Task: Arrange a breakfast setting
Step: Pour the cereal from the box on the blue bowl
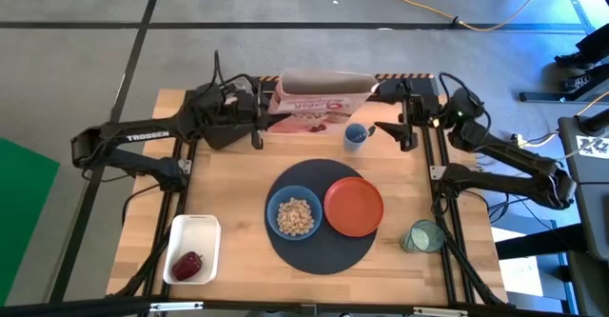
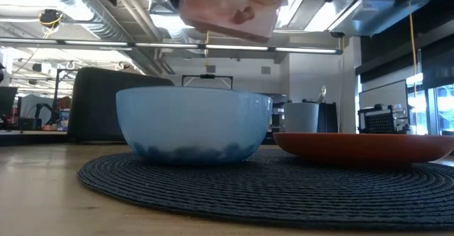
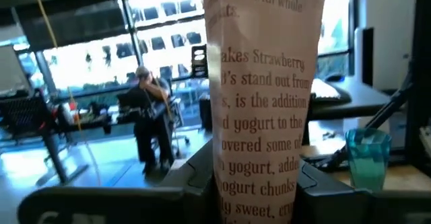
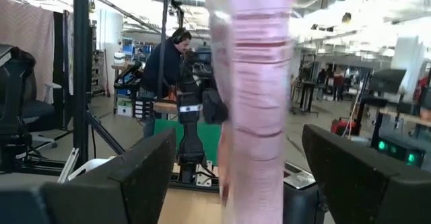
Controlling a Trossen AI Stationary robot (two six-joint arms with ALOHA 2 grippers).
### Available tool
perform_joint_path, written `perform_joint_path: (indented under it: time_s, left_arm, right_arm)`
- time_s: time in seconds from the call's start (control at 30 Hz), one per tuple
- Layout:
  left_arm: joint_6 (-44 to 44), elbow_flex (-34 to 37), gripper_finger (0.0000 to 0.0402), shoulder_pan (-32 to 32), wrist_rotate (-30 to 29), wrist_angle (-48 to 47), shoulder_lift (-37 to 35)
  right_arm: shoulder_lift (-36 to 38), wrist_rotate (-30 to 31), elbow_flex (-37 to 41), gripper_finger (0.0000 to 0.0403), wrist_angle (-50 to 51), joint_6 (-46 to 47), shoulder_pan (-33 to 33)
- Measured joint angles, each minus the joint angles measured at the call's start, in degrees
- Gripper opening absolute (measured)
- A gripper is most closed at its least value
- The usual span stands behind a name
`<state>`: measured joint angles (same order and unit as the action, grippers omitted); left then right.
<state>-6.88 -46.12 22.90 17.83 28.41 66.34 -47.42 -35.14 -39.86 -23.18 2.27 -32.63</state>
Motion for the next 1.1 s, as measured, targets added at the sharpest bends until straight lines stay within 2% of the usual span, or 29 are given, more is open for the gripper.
perform_joint_path:
  time_s: [0.13,0.33,0.47,0.67,1.1]
  left_arm:
    - [2.2,3.0,0.008,0.0,1.5,8.2,2.4]
    - [3.4,3.6,0.008,0.0,1.4,11.7,5.5]
    - [3.8,3.6,0.008,0.0,1.5,12.6,6.9]
    - [3.8,3.6,0.008,0.0,0.9,13.3,7.2]
    - [4.8,3.6,0.008,0.0,-3.5,13.2,7.6]
  right_arm:
    - [-5.3,-0.6,-8.0,0.0312,8.9,-1.3,0.0]
    - [-12.8,-4.7,-18.4,0.0312,18.2,-2.6,0.0]
    - [-15.8,-6.6,-21.8,0.0312,20.5,-2.6,0.0]
    - [-16.8,-4.9,-23.0,0.0309,20.4,-2.8,0.0]
    - [-18.3,-6.5,-23.1,0.0182,20.1,-2.7,0.0]
